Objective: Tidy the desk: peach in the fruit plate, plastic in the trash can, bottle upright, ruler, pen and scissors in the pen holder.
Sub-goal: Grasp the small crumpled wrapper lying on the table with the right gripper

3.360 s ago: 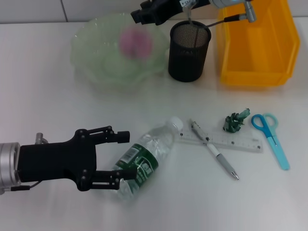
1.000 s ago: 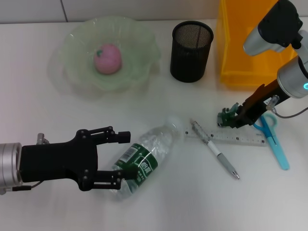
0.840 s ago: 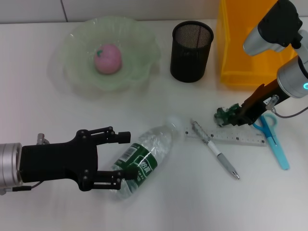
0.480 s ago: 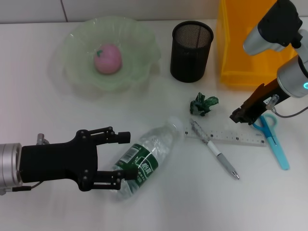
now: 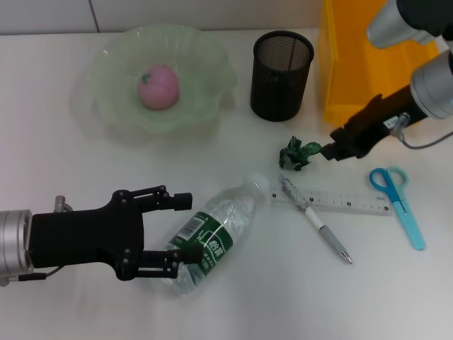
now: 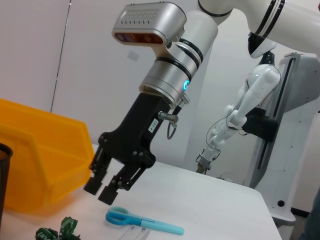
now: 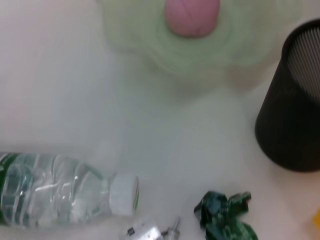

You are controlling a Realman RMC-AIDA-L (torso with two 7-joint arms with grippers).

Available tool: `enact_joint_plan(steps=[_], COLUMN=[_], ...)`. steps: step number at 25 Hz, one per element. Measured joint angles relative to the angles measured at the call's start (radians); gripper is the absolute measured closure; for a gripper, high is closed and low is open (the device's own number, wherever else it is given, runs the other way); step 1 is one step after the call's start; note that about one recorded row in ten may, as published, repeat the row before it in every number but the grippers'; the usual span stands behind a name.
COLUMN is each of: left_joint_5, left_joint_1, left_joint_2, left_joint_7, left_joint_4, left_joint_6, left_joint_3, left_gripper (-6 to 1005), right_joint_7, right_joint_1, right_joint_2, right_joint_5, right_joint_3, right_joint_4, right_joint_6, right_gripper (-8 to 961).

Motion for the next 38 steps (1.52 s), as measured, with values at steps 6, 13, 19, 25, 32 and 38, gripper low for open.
enact_joint_plan(steps=[6, 13, 19, 25, 32, 38], left_joint_5=[0.0, 0.0, 0.0, 0.0, 0.0, 0.0], left_joint_1=[0.0, -0.005, -0.01, -0.01, -0.01, -0.01], left_joint_2=[-0.001, -0.001, -0.001, -0.001, -0.003, -0.004], left_joint_7=[0.0, 0.0, 0.0, 0.0, 0.001, 0.002], left_joint_4=[0.0, 0.0, -0.001, -0.004, -0.004, -0.004], left_joint_6=[-0.001, -0.001, -0.001, -0.004, -0.01, -0.012], left_joint_3=[-0.001, -0.003, -0.002, -0.003, -0.001, -0.001], left_gripper=[169, 169, 169, 169, 169, 169], right_joint_7=[-0.001, 0.0, 0.009, 0.016, 0.022, 0.023], right_joint_1=[0.024, 0.067, 0.113, 0.137, 0.141, 0.142], right_joint_2=[0.002, 0.004, 0.007, 0.009, 0.009, 0.009], right_joint_5=[0.01, 0.042, 0.044, 0.054, 0.056, 0.056], right_joint_3=[-0.034, -0.117, -0.13, -0.151, -0.158, -0.158], right_joint_4=[0.046, 0.157, 0.269, 0.335, 0.345, 0.356], right_joint_6=[0.07, 0.18, 0.264, 0.307, 0.317, 0.321], right_gripper=[540, 396, 302, 323, 384, 487])
